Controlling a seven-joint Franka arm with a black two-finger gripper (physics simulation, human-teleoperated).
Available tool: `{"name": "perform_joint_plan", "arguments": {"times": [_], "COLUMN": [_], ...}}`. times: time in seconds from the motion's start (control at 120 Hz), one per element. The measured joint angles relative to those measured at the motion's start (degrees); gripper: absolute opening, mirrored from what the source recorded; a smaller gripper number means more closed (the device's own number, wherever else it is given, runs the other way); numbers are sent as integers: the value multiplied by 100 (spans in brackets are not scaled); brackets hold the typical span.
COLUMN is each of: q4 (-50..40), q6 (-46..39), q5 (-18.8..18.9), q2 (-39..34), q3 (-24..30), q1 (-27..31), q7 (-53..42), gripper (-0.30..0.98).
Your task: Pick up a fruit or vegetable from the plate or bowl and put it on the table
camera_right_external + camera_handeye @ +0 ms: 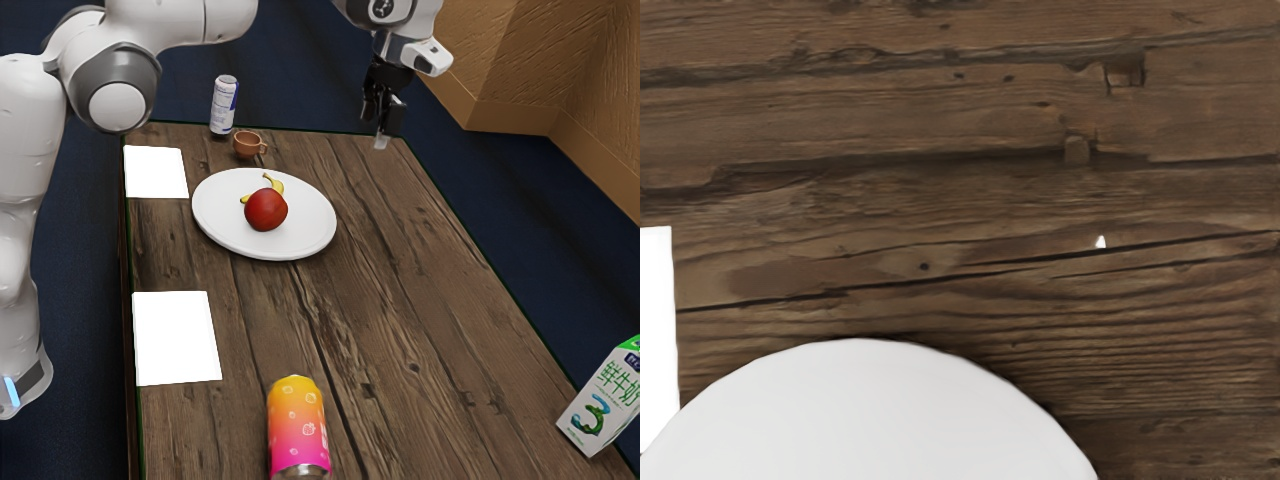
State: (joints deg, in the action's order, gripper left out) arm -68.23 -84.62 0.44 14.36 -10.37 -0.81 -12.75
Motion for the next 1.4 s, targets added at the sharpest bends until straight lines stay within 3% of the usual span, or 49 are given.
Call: {"name": "perform_joint_plan", "arguments": {"times": [0.542,0.7,0.883,0.917,1.033,1.108,1.283,1.4], "q4": [-8,-26,-170,-499,-2867,-3855,-4029,-4279], "q6": [89,553,1139,1148,682,365,-244,-1015], "q5": [-118,-130,58,107,149,185,280,843], "q2": [-242,-221,-247,-457,-2113,-2773,-2984,-2960], "q3": [106,88,-373,-397,-881,-1266,-1775,-1475], "q1": [63,56,87,71,-130,54,115,94], "q7": [-309,643,2087,2296,2935,3285,3973,4405], "gripper": [69,69,69,69,69,69,69,69]}}
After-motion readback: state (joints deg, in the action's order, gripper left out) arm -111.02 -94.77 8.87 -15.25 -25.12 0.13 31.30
